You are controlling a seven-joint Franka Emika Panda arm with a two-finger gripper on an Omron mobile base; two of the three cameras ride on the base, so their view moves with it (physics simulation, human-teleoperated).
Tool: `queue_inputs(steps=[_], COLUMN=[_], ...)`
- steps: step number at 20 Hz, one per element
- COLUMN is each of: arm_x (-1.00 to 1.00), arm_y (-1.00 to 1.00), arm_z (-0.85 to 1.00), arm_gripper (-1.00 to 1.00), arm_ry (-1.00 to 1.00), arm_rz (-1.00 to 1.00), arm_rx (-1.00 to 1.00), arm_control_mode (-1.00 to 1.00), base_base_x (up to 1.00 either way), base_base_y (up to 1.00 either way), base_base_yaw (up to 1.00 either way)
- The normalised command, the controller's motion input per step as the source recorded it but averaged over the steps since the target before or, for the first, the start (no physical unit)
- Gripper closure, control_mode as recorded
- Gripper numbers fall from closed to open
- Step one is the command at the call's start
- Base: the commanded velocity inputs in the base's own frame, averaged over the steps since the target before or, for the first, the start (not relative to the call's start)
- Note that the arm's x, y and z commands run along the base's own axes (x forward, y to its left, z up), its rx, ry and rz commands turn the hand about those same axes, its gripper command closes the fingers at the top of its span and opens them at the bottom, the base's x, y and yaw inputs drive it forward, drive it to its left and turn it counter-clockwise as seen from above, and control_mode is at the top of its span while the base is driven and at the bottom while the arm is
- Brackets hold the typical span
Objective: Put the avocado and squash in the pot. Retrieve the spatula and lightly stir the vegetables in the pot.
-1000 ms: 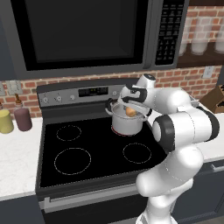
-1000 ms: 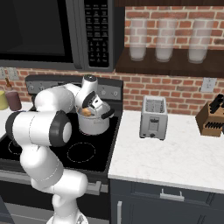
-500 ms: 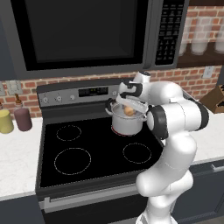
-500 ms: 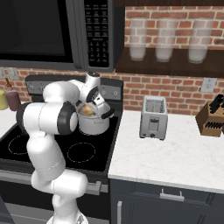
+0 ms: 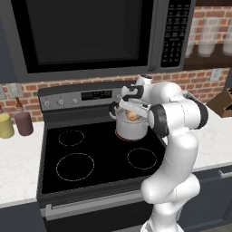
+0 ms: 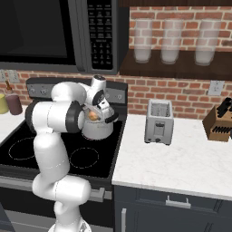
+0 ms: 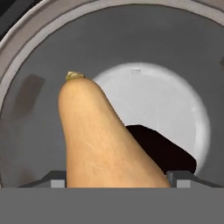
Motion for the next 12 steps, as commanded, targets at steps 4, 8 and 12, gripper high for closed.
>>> queue_inputs(steps=[4,8,12], arm_x=[0.19,0.17,0.16], arm_y=[0.00,0.00,0.00], arm_z=[-0.24,-0.27,-0.30], arm_gripper=[1.00,1.00,1.00], arm_ry=[0.06,0.07,0.06], arm_rz=[-0.02,-0.02,-0.02], arm_rx=[0.00,0.00,0.00], arm_control_mode=[-1.00,-1.00,-1.00], base_base_x=[0.00,0.00,0.00], base_base_y=[0.00,0.00,0.00], base_base_yaw=[0.00,0.00,0.00])
